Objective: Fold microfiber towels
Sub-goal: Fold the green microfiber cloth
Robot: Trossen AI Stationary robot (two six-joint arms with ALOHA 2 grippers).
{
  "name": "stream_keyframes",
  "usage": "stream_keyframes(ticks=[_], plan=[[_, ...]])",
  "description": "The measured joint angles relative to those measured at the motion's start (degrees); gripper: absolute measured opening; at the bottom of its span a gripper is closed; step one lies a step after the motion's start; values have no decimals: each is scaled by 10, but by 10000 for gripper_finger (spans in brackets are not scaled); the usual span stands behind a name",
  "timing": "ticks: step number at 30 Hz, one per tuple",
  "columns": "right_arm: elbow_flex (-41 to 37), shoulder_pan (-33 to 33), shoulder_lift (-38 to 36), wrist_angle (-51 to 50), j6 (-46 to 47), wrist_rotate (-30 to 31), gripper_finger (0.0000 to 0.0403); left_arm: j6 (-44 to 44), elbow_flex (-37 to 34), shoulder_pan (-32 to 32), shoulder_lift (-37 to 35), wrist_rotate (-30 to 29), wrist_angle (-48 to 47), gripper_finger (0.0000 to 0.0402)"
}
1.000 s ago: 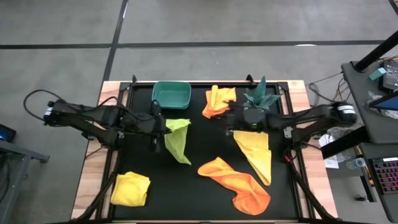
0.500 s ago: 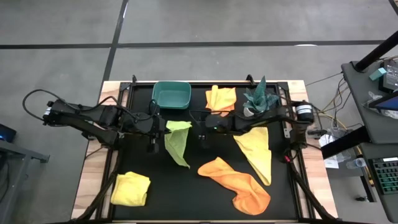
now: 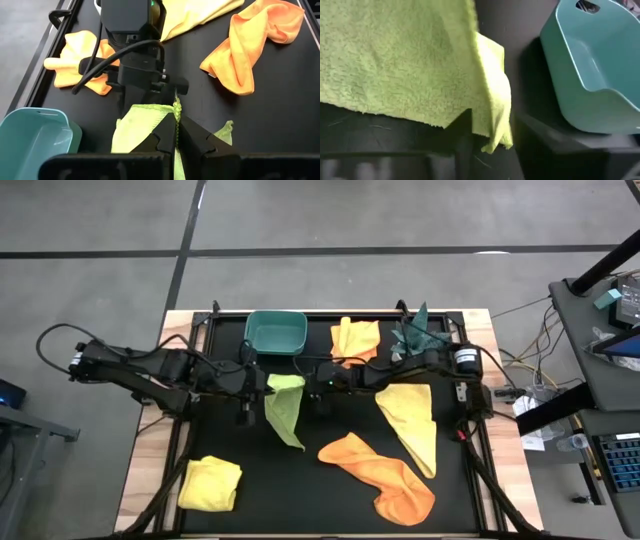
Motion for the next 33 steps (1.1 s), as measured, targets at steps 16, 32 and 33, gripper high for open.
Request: stream_keyframes(ticks=[16, 32, 33], plan=[[0, 1, -162, -97, -97, 32, 8, 20, 1, 1, -51, -2, 13, 0], [16, -6, -339, -157, -147, 32, 8, 193, 2, 24, -124, -187, 55, 0], [19, -6, -342, -167, -143, 32, 8, 193, 2, 24, -128, -199, 55, 0]])
